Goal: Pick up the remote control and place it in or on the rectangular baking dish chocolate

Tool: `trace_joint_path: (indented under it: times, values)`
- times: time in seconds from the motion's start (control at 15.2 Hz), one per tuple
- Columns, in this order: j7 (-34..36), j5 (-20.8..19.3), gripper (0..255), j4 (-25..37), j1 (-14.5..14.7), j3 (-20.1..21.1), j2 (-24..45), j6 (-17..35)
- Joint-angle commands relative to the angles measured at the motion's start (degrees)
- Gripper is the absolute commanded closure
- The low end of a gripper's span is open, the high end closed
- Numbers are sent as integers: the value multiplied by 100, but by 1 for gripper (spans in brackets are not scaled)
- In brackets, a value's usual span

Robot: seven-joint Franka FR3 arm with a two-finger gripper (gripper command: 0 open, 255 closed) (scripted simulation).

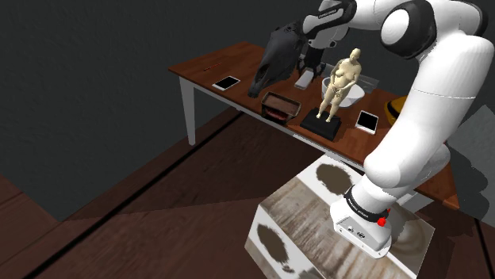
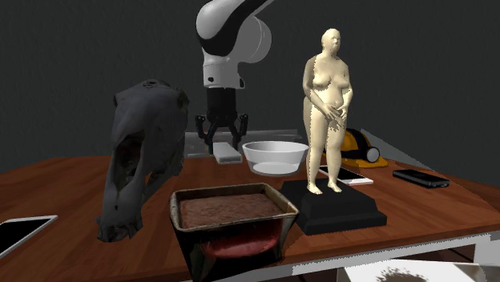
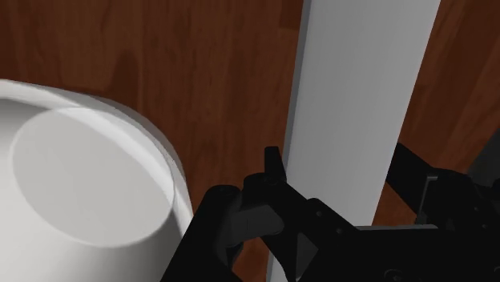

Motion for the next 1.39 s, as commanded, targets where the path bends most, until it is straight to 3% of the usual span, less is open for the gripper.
trace_joint_path:
  times: [0.0, 0.99, 1.32]
  values:
    - [-1, -16, 255, 83, -1, -8, -67, -148]
    - [20, -67, 255, 966, -5, -29, -248, -1208]
    - [609, -278, 255, -122, 373, 162, -1103, -959]
